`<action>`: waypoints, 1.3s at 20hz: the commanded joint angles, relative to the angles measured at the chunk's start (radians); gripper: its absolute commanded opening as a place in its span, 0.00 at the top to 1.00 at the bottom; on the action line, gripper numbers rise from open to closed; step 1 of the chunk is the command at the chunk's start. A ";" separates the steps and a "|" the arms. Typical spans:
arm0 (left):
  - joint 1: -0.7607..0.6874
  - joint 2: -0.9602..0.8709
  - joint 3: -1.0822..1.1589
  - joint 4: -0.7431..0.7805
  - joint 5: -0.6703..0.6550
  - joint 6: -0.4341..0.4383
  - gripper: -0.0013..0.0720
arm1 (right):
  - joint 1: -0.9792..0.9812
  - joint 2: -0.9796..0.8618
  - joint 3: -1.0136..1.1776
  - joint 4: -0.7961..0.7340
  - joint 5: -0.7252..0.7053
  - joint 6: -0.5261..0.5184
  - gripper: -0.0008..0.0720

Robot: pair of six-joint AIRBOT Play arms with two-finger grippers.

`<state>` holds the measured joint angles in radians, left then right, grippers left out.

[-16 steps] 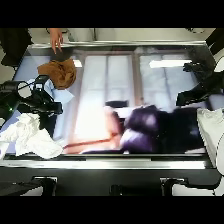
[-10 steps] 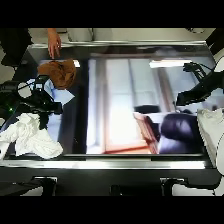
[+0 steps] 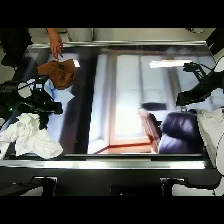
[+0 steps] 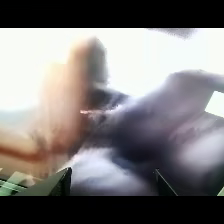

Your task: Fold the shirts.

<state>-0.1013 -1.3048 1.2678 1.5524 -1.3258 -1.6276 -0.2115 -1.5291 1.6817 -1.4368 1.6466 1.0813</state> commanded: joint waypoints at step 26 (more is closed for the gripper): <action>0.252 -0.801 0.931 -0.249 0.485 -0.111 0.00 | 0.001 -0.058 -0.006 0.080 -0.206 0.000 0.13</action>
<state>0.0948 -1.9526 2.0808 1.3884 -0.8364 -1.6917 -0.2108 -1.5795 1.6772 -1.3773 1.4155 1.0813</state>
